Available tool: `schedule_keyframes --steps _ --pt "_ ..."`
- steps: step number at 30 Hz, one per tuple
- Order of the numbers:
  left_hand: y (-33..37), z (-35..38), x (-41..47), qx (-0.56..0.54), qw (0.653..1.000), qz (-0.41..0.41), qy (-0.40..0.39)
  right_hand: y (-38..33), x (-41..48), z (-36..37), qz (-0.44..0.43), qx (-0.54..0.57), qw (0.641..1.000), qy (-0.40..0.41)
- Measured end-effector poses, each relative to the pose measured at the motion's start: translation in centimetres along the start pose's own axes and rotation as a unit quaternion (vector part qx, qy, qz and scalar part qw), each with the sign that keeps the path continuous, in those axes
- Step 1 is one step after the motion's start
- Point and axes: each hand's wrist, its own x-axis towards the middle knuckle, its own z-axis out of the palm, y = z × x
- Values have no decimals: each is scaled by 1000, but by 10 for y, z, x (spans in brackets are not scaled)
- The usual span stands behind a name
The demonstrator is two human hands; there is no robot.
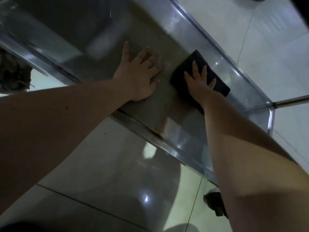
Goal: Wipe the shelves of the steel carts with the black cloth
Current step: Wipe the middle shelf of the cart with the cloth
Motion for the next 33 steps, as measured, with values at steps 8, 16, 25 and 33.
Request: schedule_keyframes --steps 8,16,25,33 --pt "-1 -2 1 14 1000 13 -24 10 -115 49 -41 26 999 22" --pt "-21 -28 6 -208 978 -31 -21 -3 -158 72 -31 27 999 14" --pt "-108 -38 -31 -8 999 -11 -30 -41 -10 14 9 59 998 22" --pt "-122 -25 -34 17 1000 -20 7 -39 -153 72 -87 8 996 -2"
